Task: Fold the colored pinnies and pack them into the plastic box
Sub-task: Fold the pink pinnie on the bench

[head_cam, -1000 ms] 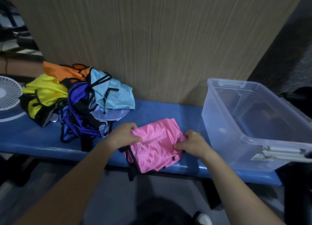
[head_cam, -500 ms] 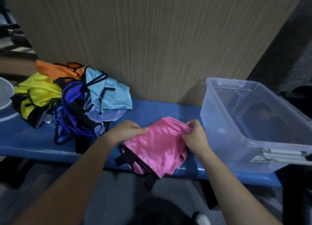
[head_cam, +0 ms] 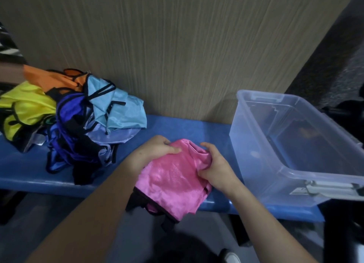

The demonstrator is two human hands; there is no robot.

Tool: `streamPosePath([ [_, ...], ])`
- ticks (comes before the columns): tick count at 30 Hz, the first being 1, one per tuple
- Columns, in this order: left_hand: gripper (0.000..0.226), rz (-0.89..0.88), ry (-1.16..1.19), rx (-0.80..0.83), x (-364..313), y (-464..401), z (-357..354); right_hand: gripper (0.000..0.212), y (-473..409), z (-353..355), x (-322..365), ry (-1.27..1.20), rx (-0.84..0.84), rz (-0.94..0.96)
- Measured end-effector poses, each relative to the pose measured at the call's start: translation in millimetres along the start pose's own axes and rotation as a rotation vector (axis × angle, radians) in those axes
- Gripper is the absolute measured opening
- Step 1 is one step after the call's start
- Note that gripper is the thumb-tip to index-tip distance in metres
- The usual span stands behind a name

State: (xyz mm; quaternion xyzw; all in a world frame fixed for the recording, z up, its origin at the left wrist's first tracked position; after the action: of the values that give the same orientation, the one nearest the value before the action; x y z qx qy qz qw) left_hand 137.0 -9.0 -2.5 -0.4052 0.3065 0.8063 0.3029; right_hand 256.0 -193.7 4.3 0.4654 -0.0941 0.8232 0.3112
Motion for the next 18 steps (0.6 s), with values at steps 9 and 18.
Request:
streamPosePath([
  [9, 0.027, -0.086, 0.417, -0.022, 9, 13, 19, 0.025, -7, 3, 2, -0.112, 0.034, -0.154],
  [18, 0.034, -0.074, 0.558, -0.054, 19, 14, 29, 0.019, -14, -3, 14, -0.148, 0.075, -0.224],
])
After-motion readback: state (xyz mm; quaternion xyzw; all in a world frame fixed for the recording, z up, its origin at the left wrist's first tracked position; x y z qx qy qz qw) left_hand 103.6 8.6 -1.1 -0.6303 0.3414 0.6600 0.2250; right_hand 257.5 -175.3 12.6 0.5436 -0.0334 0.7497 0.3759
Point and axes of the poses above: each hand's wrist, its own y-axis away from the middle knuckle, its own z-axis out of the back of the hand, x = y × z, the point moved 1 cm from there along -y, towards the middle knuckle, and after that the axes turned 2 degrees about -z, right-handed, at the moved point
